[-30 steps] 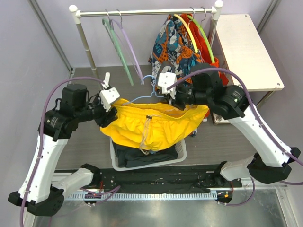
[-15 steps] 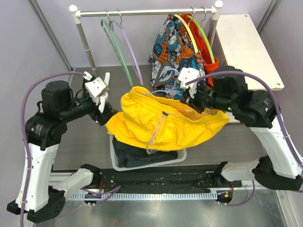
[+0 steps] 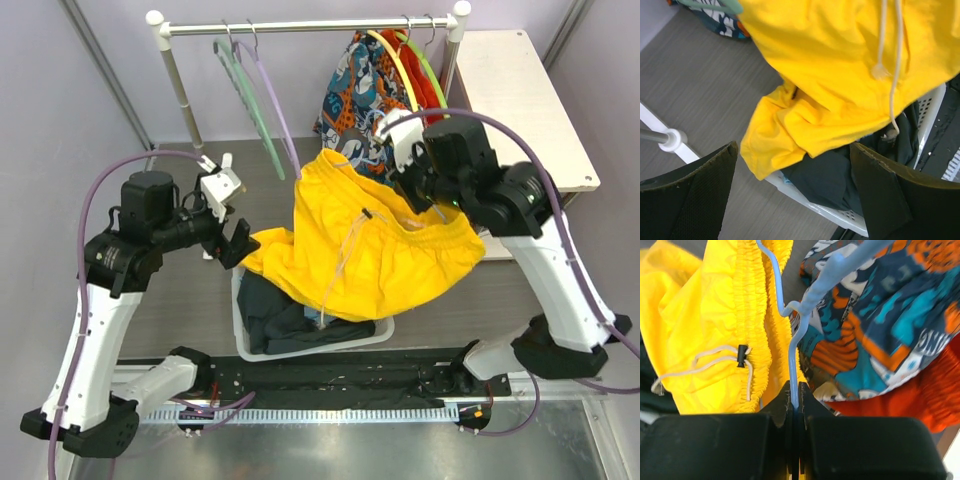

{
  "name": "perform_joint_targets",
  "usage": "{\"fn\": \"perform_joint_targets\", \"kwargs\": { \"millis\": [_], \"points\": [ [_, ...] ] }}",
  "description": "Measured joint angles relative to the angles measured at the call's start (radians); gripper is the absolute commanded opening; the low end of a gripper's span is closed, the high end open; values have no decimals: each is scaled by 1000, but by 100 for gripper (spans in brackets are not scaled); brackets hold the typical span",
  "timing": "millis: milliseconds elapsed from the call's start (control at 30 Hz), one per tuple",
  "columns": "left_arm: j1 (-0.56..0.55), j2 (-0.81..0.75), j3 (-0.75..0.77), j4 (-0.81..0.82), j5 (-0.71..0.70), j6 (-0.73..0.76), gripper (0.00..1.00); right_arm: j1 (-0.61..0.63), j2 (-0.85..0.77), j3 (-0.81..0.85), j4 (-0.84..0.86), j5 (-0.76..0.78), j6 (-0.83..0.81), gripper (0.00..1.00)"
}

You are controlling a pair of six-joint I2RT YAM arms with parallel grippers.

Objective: Place the shorts on the hanger

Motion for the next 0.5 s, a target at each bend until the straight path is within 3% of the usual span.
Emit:
{"fn": "perform_joint_targets", "kwargs": {
  "millis": [267,500],
  "points": [
    [0,-108,-186,83,4,-79,98,-61,246,365,-11,17,29,1],
    [0,-203,-434,259,40,-172,100,-67,194,361,0,17,30,1]
  ]
}}
